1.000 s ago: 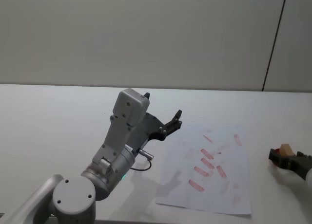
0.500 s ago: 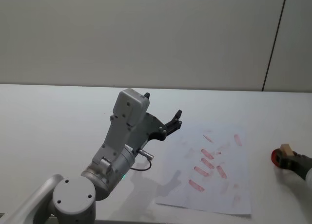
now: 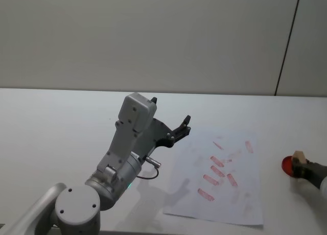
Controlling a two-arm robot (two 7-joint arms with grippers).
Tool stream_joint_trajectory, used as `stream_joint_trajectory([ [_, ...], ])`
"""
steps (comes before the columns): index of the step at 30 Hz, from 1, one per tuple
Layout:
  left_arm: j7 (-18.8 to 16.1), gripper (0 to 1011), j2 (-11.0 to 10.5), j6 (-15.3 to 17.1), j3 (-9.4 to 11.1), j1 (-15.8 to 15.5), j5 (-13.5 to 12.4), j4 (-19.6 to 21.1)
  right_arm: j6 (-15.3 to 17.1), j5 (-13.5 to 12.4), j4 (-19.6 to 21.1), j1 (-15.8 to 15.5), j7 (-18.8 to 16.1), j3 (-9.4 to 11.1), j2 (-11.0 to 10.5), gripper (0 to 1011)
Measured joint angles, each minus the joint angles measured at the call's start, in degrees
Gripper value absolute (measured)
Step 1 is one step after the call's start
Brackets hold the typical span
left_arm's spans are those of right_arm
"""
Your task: Use the one hand to pick up the stamp and affix it onto the A4 paper.
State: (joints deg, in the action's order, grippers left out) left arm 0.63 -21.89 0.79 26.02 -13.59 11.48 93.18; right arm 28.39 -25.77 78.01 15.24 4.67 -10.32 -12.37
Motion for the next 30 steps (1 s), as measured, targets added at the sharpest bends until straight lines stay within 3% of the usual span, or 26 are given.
stream_joint_trajectory([
  [13,0.0,1002,0.0,0.0,0.0,0.0,0.0,0.0,0.4,0.6,0.3,0.0,-0.3,0.0,-0.1,217],
  [30,0.0,1002,0.0,0.0,0.0,0.0,0.0,0.0,4.6,3.8,3.8,0.4,-3.7,0.4,-1.5,217],
])
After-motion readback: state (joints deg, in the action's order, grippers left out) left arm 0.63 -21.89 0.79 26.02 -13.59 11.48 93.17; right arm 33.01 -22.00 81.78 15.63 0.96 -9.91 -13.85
